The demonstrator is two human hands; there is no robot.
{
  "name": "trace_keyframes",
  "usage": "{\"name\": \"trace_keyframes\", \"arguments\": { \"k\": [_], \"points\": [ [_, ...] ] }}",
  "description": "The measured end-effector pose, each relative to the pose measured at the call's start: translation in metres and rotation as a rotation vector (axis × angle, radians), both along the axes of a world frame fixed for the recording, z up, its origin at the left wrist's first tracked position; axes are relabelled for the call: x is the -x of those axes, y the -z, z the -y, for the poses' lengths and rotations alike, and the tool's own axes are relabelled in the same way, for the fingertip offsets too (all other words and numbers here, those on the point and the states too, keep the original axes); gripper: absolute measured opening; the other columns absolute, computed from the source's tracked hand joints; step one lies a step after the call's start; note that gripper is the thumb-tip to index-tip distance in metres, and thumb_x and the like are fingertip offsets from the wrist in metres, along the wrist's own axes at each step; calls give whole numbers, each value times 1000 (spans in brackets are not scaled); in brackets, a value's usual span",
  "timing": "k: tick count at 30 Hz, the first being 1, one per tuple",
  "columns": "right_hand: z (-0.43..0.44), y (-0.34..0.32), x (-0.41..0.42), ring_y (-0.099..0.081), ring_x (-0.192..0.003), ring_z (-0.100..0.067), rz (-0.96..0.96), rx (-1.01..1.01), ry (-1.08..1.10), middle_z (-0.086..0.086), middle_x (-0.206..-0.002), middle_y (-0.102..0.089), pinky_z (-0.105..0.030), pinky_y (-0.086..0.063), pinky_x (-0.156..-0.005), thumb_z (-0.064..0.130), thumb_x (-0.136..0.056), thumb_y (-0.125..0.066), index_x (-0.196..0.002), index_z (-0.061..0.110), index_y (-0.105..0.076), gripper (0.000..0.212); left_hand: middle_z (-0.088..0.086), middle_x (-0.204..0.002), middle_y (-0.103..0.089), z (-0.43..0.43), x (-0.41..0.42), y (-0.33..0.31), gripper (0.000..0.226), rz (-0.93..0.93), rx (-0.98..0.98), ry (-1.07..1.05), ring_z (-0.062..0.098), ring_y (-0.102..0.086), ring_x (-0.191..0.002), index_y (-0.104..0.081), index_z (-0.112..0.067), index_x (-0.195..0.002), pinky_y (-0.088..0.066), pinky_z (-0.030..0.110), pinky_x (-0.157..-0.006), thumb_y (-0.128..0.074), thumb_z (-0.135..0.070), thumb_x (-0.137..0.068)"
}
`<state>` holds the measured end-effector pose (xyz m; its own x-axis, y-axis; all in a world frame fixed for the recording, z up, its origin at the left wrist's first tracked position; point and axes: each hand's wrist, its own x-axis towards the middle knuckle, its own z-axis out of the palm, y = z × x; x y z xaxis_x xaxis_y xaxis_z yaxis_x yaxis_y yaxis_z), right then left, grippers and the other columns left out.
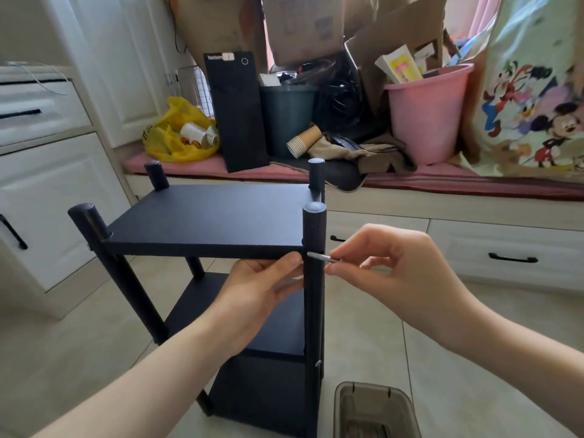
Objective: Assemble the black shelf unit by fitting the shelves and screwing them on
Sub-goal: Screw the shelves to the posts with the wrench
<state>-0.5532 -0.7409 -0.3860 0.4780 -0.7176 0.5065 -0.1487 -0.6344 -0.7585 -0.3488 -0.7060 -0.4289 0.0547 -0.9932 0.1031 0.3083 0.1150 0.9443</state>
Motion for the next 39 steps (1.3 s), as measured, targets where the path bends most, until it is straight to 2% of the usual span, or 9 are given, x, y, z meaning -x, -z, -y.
{"name": "trace_keyframes", "arguments": {
  "k": [11,21,27,39],
  "points": [
    [-2,-2,9,-70,-76,-11,-14,55,59,13,-76,-72,-31,-53,-76,12,-76,-82,-80,24,-74,15,19,-122,-71,0,0,-1,35,-25,-6,26,31,-67,-117,-74,-3,-114,-56,35,-95,-67,-23,-86],
    [-1,0,9,-70,-76,-10,-22,79,64,16,-76,-72,-29,-54,-74,13,-76,-83,-80,27,-73,18,17,-123,-71,-2,0,-3,30,-33,-8,33,30,-67,-118,-76,-7,-112,-57,32,-93,-67,-22,-87],
    [-2,0,7,-69,-76,-9,-33,68,72,15,-76,-72,-29,-53,-75,15,-74,-83,-80,25,-74,14,19,-123,-70,-2,0,-2,34,-37,-9,35,31,-67,-118,-73,-3,-117,-57,33,-93,-66,-21,-89],
    [-4,3,-2,-69,-74,-7,-18,14,108,15,-73,-72,-25,-54,-71,15,-72,-84,-76,26,-74,16,15,-124,-71,-3,3,-3,25,-66,1,70,29,-67,-119,-79,-13,-109,-56,32,-94,-65,-21,-91]
  ]
}}
